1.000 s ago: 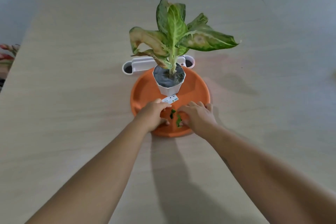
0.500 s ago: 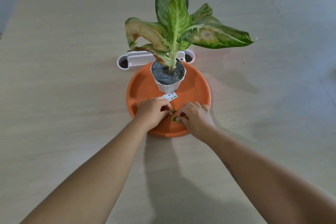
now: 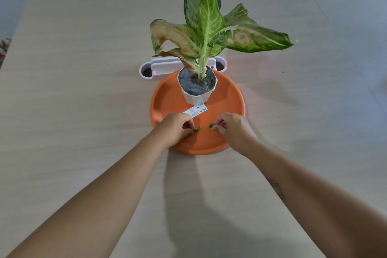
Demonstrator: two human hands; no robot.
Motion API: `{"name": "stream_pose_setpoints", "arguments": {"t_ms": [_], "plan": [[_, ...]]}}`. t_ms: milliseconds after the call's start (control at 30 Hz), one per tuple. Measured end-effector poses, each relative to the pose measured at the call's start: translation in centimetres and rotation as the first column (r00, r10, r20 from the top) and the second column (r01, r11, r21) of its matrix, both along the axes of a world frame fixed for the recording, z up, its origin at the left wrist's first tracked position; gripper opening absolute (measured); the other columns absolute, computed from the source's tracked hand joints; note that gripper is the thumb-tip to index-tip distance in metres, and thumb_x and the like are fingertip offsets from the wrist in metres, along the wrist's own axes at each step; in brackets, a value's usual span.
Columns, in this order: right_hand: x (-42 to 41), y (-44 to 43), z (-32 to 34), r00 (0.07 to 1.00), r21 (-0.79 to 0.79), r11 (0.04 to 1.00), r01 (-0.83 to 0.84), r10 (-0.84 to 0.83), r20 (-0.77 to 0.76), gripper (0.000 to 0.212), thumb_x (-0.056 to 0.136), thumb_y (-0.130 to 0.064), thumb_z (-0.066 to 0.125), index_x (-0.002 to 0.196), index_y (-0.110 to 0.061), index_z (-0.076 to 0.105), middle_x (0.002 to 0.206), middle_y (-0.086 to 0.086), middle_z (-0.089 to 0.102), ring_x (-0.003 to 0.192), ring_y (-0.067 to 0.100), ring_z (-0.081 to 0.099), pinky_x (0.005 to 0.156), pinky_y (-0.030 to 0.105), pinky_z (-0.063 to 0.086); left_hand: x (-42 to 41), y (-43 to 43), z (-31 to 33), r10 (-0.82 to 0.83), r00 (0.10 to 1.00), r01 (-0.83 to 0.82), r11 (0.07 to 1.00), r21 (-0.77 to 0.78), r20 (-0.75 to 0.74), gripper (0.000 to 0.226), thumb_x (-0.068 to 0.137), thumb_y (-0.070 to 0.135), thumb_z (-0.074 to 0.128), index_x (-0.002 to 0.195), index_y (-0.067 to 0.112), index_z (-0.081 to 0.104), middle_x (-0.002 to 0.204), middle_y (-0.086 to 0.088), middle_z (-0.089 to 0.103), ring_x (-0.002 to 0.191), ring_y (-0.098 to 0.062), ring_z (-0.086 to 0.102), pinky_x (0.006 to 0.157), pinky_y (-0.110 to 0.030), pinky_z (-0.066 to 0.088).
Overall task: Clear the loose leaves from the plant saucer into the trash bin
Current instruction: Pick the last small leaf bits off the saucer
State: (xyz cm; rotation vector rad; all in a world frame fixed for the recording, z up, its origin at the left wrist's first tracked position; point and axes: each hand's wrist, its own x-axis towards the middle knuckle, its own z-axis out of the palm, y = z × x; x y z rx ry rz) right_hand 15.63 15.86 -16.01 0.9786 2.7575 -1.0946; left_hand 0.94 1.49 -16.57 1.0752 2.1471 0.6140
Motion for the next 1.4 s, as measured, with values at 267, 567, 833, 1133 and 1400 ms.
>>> {"name": "stream_pose_setpoints", "arguments": {"t_ms": [267,567,833,1133,1400], "plan": [[1.1,0.4,0.5,0.996,-0.063,0.995,0.072,-0.075,-0.056,0.007,0.08,-0.021,0.07,0.076,-0.022,0.065,0.076,-0.007,0.067,0.078,0.016,0.061,0.087,0.045,0.049,0.4,1.5,-0.2,-0.02,0.998,0.019,0.999,-0.029,-0.052,0.012,0.077,0.014,0.076,0.087,0.016,0.071,0.083,0.005,0.066,0.078,-0.01,0.059,0.068,-0.018,0.043],[1.7,0.2,0.9,0.99,-0.091,0.991,0.103,-0.111,-0.089,0.006,0.082,-0.019,0.07,0.079,-0.016,0.067,0.074,-0.006,0.066,0.075,0.016,0.061,0.081,0.041,0.052,0.1,2.1,0.0,-0.204,0.974,0.199,0.978,-0.059,-0.098,0.002,0.082,0.014,0.07,0.083,0.015,0.071,0.085,0.008,0.06,0.089,-0.014,0.057,0.077,-0.027,0.042],[2.3,0.3,1.9,0.974,-0.158,0.969,0.19,-0.206,-0.093,0.006,0.085,-0.02,0.069,0.081,-0.016,0.066,0.073,-0.006,0.063,0.067,0.007,0.055,0.061,0.019,0.044,1.2,2.1,0.5,-0.171,0.974,0.15,0.978,-0.146,-0.146,0.004,0.092,0.022,0.059,0.094,0.019,0.059,0.103,0.005,0.054,0.095,-0.019,0.054,0.085,-0.035,0.046],[6.8,1.5,3.5,0.871,-0.421,0.823,0.381,-0.473,-0.134,0.012,0.083,-0.021,0.071,0.082,-0.01,0.066,0.076,0.001,0.059,0.067,0.012,0.047,0.058,0.025,0.039,5.9,3.1,4.0,0.038,0.999,-0.036,0.997,0.072,-0.027,0.003,0.093,0.024,0.059,0.09,0.023,0.058,0.089,0.01,0.057,0.083,-0.01,0.053,0.074,-0.024,0.038],[18.1,3.9,5.1,0.751,-0.522,0.691,0.5,-0.647,-0.136,0.005,0.083,-0.011,0.071,0.082,-0.008,0.066,0.066,-0.002,0.052,0.06,0.011,0.043,0.052,0.018,0.034,15.9,7.9,5.4,-0.037,0.997,0.032,0.996,0.085,0.062,0.007,0.091,0.026,0.061,0.088,0.02,0.061,0.076,0.003,0.058,0.069,-0.015,0.05,0.065,-0.029,0.043]]}}
